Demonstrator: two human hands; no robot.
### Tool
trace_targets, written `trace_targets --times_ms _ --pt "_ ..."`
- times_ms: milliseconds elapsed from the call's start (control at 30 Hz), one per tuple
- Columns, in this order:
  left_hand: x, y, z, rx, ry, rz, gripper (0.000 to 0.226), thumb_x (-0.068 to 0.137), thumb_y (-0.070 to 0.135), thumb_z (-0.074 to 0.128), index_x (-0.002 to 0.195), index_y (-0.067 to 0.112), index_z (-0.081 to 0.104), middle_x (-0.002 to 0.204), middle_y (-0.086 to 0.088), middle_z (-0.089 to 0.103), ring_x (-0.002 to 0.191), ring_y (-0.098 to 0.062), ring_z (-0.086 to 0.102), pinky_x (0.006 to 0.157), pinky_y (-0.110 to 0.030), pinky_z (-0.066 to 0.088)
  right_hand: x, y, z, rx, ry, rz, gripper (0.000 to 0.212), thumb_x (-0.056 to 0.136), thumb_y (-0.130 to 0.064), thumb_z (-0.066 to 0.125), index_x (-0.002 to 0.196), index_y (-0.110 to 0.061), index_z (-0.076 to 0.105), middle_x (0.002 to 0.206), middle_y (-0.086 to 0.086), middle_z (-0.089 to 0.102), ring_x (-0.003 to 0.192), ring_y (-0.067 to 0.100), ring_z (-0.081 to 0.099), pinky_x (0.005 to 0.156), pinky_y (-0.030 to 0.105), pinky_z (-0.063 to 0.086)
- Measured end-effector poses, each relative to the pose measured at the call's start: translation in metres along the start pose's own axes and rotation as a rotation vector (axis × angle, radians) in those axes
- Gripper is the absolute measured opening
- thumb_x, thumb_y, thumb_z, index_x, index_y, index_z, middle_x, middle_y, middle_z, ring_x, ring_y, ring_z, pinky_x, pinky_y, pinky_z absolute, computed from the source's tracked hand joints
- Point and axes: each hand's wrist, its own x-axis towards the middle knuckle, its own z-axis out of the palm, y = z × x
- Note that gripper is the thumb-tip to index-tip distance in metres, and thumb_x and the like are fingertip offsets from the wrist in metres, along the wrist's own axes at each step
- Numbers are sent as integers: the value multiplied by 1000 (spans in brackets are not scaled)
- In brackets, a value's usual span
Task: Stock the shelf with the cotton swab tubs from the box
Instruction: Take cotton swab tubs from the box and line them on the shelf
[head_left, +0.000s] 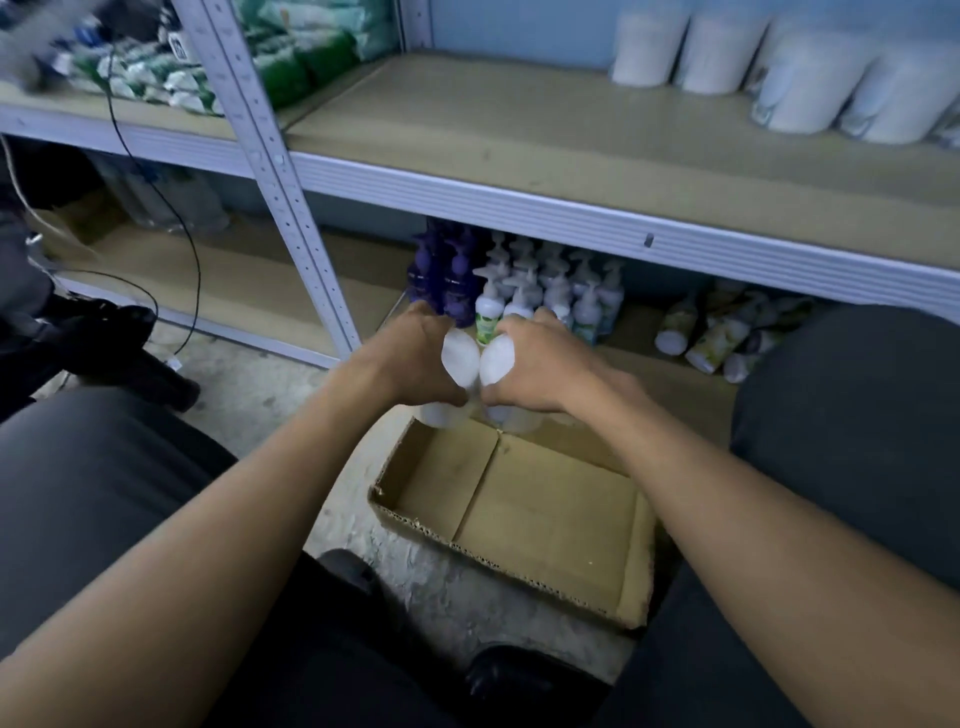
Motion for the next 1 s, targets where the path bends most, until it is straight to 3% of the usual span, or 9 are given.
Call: trace_targets --times_ms 200,300,400,500,600,733,1000 --pt "-1 35 -64 64 76 114 82 50 65 71 121 25 57 120 1 54 112 -22 52 90 -37 49 -35 1 -80 -17 146 -6 71 63 -54 74 126 -29 52 121 0 43 99 25 54 68 35 48" --pt "-2 59 -99 100 116 162 81 44 69 64 112 24 60 111 -1 53 103 -24 53 85 -38 50 -51 2 -117 -36 219 -2 64 64 -52 73 121 -28 57 118 1 46 103 26 55 78 36 50" --pt "-1 79 -129 140 151 195 65 41 73 57 91 30 56 98 1 52 98 -25 55 78 -35 47 -66 3 -153 -62 271 9 61 65 -51 74 118 -25 61 118 4 52 103 25 56 83 35 51" --pt "1 100 -156 158 166 233 82 47 72 64 115 26 60 109 0 51 100 -22 52 81 -33 45 -76 7 -183 -57 308 28 66 67 -51 76 123 -19 62 126 7 57 110 26 57 91 40 52" --pt "10 120 -178 180 188 266 83 64 60 75 135 23 54 133 -3 53 118 -24 52 84 -29 38 -80 12 -208 -71 364 60 70 67 -54 75 127 -21 62 129 5 60 111 25 59 92 42 53" --pt "31 141 -197 180 187 297 87 68 61 74 142 23 49 141 0 49 129 -21 47 99 -34 44 -76 21 -234 -69 386 113 67 70 -55 73 127 -22 61 118 4 60 78 20 64 76 42 60" --pt "84 166 -206 207 120 293 88 64 69 70 139 28 49 139 6 52 125 -19 50 101 -40 46 -44 45 -255 -50 370 232 67 69 -56 74 124 -20 61 114 2 60 82 22 66 65 40 63"
